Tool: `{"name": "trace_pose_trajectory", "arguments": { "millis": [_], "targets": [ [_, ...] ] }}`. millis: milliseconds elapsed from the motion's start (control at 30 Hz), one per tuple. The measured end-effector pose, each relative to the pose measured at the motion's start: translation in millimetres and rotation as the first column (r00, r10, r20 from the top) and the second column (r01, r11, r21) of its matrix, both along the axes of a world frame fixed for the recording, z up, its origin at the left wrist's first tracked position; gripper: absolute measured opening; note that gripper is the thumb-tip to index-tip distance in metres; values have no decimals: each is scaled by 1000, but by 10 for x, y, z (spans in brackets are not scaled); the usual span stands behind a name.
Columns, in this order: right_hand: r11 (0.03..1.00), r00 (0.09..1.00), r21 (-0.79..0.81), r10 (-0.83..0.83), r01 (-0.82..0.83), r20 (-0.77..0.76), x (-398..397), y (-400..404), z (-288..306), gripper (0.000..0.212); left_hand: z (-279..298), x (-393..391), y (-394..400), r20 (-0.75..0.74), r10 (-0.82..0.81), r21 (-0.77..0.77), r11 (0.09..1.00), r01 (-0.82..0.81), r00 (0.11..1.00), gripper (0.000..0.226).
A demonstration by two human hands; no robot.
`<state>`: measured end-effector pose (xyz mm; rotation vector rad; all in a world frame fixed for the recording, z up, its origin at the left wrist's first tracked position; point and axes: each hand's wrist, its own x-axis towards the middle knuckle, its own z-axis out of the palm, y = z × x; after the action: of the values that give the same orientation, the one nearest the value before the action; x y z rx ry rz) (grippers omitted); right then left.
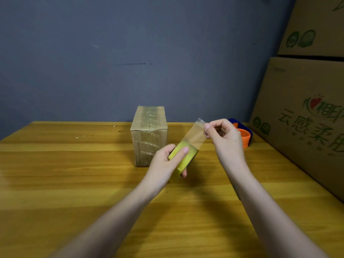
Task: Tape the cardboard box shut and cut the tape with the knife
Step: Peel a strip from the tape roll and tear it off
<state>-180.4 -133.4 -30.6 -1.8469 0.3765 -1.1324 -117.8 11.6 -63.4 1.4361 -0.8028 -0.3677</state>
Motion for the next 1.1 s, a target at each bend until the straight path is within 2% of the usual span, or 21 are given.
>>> {"name": "trace_pose_trajectory", "arguments": {
  "millis": [133, 300, 467, 667, 700, 767, 833, 867, 900, 967, 1033, 1100],
  "targets": [
    [999, 999, 32, 36, -36, -17, 2, 33, -54, 12, -45, -34, 39, 100, 41, -57, 998, -35, 994, 19],
    [982, 988, 132, 146, -137, -59, 16, 68, -139, 10, -61, -64, 67, 154, 76, -122, 991, -57, 985, 21],
    [908, 952, 347, 286, -233, -111, 33, 99, -202, 14, -77, -79, 75, 206, 106, -155, 985, -75, 973, 16],
    [839, 922, 458, 374, -292, -97, 63, 123, -258, 11, -91, -27, 81, 330, 133, -117, 988, -100, 934, 5],
    [823, 924, 488, 373, -291, -78, 73, 144, -268, 10, -110, -9, 76, 358, 144, -103, 988, -115, 922, 7],
    [774, 934, 579, 353, -255, -61, 108, 178, -308, 12, -172, 39, 57, 448, 160, -65, 987, -146, 879, 26],
    [692, 932, 689, 356, -214, -69, 163, 174, -346, 8, -208, 66, 34, 576, 182, -26, 978, -205, 797, 37],
    [648, 923, 734, 378, -206, -74, 185, 162, -354, 5, -219, 74, 28, 588, 182, -13, 976, -216, 788, 38],
    [619, 913, 759, 399, -202, -83, 201, 142, -362, 7, -218, 73, 24, 554, 170, -9, 980, -198, 815, 36],
    [636, 907, 750, 403, -184, -120, 211, 96, -370, 12, -184, 64, 1, 433, 128, 15, 989, -149, 892, 29],
    [743, 941, 657, 302, -131, -154, 211, 71, -396, 16, -139, 73, -29, 269, 41, 63, 996, -60, 962, 24],
    [860, 983, 506, 146, -69, -115, 193, 58, -420, 18, -112, 84, -41, 91, -73, 83, 994, 66, 993, 21]
  ]
}}
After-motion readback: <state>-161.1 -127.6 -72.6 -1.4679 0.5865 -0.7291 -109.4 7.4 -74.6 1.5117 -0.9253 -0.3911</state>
